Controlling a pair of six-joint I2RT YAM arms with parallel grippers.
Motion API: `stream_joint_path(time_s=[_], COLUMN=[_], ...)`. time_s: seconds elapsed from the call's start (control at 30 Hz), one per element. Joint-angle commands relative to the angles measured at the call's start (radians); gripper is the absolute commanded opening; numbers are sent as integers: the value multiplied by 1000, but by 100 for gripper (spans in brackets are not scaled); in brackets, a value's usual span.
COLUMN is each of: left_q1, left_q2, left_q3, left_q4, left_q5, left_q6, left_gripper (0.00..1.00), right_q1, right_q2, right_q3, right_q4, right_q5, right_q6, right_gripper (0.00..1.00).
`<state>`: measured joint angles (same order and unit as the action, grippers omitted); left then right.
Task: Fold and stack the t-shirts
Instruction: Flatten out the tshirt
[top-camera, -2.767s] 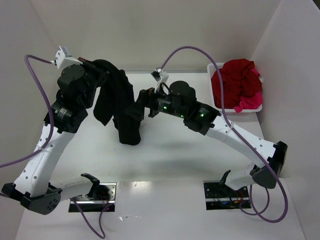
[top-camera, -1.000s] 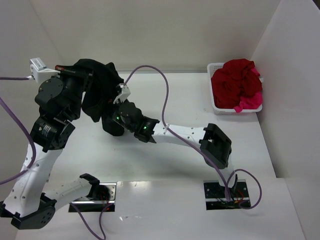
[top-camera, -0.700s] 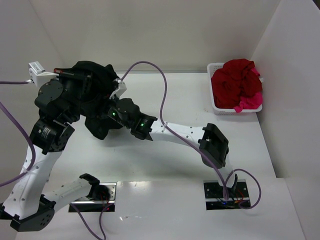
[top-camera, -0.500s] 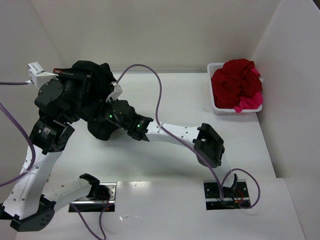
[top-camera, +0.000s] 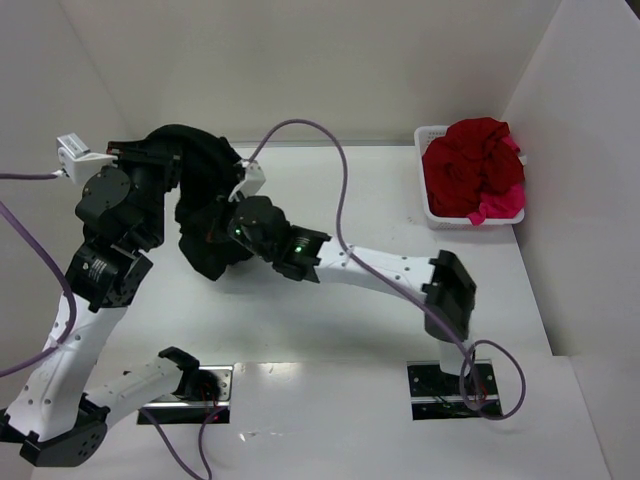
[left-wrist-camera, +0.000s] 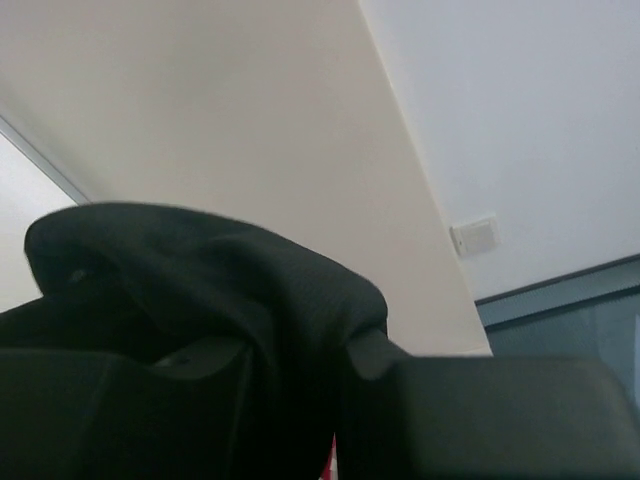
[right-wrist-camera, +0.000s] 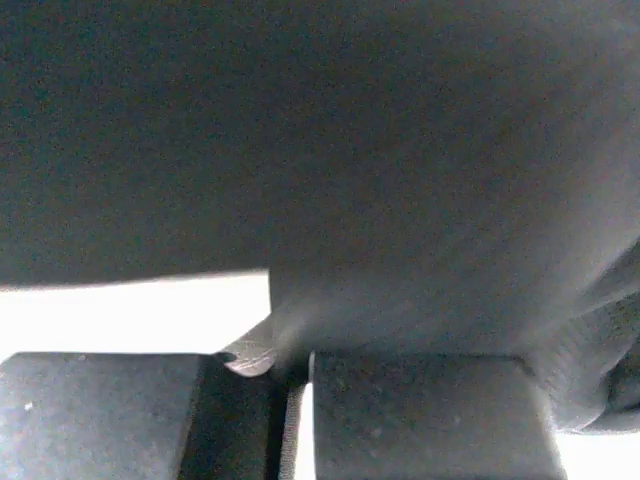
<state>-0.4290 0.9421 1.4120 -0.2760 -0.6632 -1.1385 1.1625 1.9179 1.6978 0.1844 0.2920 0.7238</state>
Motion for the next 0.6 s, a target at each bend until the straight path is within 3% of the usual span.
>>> stream_joint_path(time_s=[0.0,0.1,0.2,0.27,0.43,0.57], left_q1=[-2,-2,-2,-2,7,16], left_q2=[-45,-45,-74,-74,-65,-118], left_q3=[-21,-56,-148,-179,-242,-309], left_q4=[107,133,196,196,195,216], left_q5=[-69,-76,-16,25,60,106], left_q6=[80,164,245,276,393,393], left_gripper=[34,58,90,99,99,99], right_q1=[9,-6,-43,-43,-52,-52], right_q2=[-249,-359,-384,-384,-441,-508], right_q3=[-33,9,147,213,252,235], right_q4=[-107,-299,-498,-618,-635,-637], right_q5=[127,127,61,52,50,225], right_q6=[-102,-125,-181,-222,-241,-254], right_gripper=[0,0,0,0,0,0])
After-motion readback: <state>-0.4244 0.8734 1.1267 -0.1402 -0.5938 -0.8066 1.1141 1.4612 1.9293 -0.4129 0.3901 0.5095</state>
